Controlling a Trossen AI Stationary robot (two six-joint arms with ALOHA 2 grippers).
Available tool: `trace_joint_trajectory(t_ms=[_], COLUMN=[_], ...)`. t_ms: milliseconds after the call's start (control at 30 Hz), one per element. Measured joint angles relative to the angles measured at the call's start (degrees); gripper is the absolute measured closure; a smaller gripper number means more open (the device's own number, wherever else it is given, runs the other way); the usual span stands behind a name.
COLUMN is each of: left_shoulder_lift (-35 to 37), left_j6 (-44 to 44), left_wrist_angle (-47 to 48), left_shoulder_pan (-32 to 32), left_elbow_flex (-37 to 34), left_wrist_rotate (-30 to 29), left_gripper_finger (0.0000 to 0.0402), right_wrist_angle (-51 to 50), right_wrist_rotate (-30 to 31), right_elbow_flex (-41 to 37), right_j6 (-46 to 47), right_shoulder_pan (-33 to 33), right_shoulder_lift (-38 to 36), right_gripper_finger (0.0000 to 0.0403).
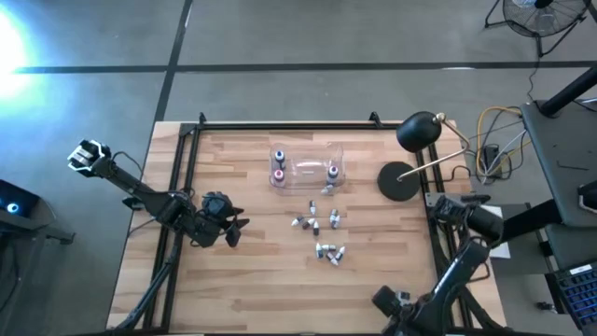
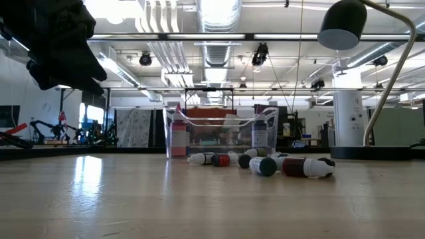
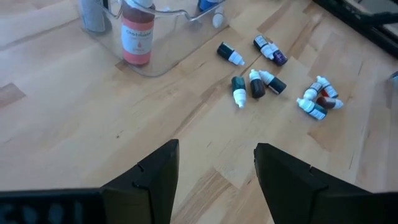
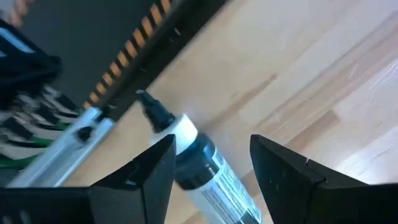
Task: Pick & Place food coloring
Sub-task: Put the large black food coloring bottle into the transparent bin
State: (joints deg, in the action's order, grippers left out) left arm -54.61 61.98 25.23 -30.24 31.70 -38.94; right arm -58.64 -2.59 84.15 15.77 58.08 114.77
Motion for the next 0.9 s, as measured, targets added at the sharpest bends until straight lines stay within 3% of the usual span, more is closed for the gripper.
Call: trace_joint_trajectory(t_ms=[233, 433, 533, 700, 800, 900], left_shoulder_lift=[0.0, 0.0, -0.4, -1.9, -2.8, -3.8], left_j6=[4.5, 6.0, 6.1, 6.1, 6.0, 6.0], left_wrist_angle=[0.0, -0.3, -0.5, -1.3, -1.3, -1.3], left_shoulder_pan=[0.0, 0.0, 0.0, 0.0, 0.0, 0.0], left_elbow_flex=[0.0, 0.0, 0.0, 0.0, 0.0, 0.0], left_wrist_rotate=[0.0, -1.7, -3.2, -3.5, -3.5, -3.6], left_gripper_finger=[0.0218, 0.0218, 0.0218, 0.0218, 0.0218, 0.0218], right_wrist_angle=[-0.2, -2.7, -7.0, -11.2, -6.8, 2.9], right_wrist_rotate=[3.1, 11.9, 15.0, 14.0, 7.6, -1.6], right_elbow_flex=[-0.5, -0.5, -0.4, -0.5, -0.6, -0.9], right_j6=[0.0, 1.4, 12.3, 47.8, 60.5, 60.1], right_shoulder_pan=[2.7, 3.0, 2.4, 1.7, 2.0, 3.1], right_shoulder_lift=[1.2, -1.8, -4.8, -9.1, -9.6, -8.3], right_gripper_finger=[0.0204, 0.0204, 0.0204, 0.0204, 0.0204, 0.0204])
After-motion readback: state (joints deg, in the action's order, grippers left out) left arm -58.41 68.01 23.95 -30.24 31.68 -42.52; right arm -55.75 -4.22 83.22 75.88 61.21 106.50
